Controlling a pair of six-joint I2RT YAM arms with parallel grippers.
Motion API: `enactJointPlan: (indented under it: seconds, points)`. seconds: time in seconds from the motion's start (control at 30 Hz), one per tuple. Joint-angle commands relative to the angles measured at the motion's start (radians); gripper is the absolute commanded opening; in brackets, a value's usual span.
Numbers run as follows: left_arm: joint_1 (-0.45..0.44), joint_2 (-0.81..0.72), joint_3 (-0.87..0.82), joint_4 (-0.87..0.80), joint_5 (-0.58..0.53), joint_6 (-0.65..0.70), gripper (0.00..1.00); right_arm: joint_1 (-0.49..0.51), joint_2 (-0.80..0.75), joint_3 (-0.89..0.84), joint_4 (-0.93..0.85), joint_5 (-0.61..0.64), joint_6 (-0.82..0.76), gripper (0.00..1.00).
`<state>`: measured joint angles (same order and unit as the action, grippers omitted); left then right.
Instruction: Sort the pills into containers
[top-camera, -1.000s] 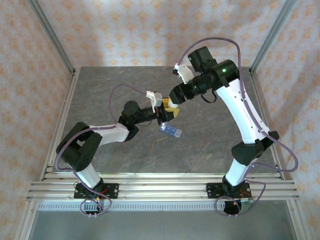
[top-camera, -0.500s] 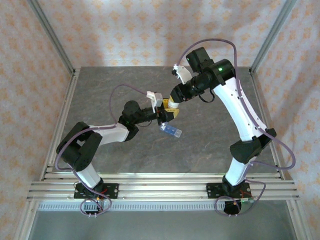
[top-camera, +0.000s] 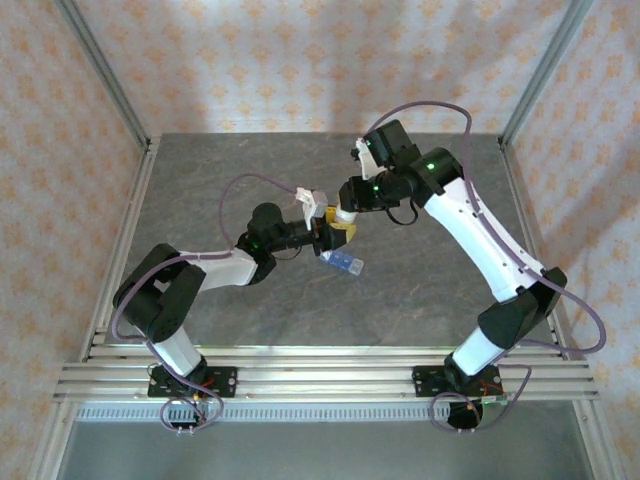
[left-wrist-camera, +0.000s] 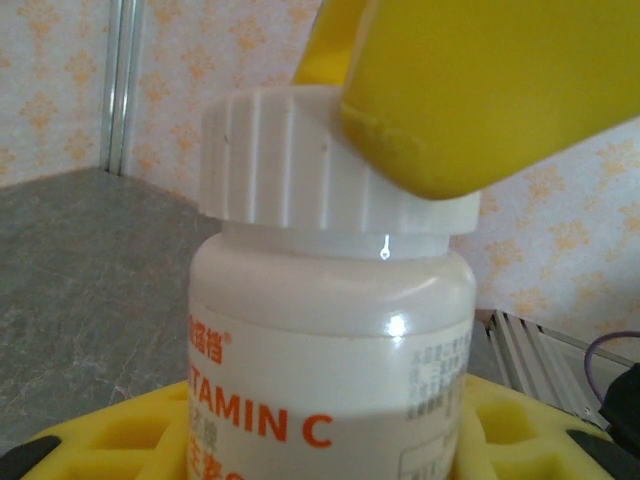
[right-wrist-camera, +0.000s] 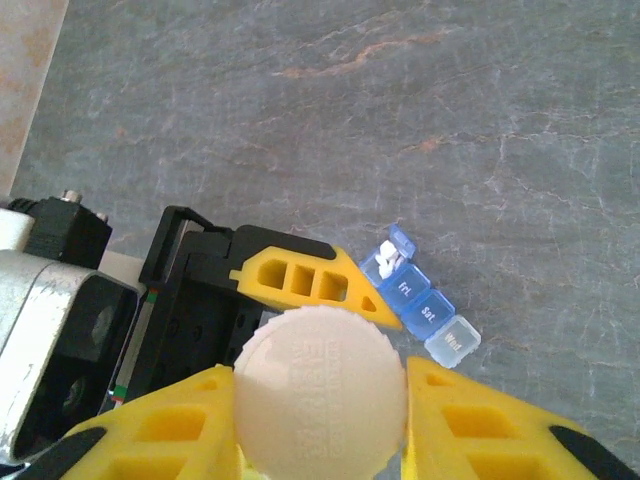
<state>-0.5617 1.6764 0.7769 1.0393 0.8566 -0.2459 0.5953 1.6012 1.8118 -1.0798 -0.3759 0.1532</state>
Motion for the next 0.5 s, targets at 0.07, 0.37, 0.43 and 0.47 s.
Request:
enactJointPlan:
  seconds: [0.07, 0.37, 0.43, 0.47]
  points:
    - [-0.012, -0.025, 0.038, 0.172, -0.01, 0.028, 0.0, 0.024, 0.042, 0.003, -0.001, 0.063, 0.082, 0.38]
    - [-0.014, -0.027, 0.034, 0.162, -0.005, 0.033, 0.0, 0.02, 0.099, 0.195, -0.084, 0.074, 0.033, 0.62]
    - [-0.014, -0.026, 0.032, 0.167, -0.005, 0.028, 0.0, 0.017, 0.112, 0.258, -0.118, 0.075, 0.011, 0.66]
    - [-0.013, -0.028, 0.03, 0.169, -0.005, 0.027, 0.0, 0.017, 0.118, 0.294, -0.139, 0.072, -0.003, 0.67]
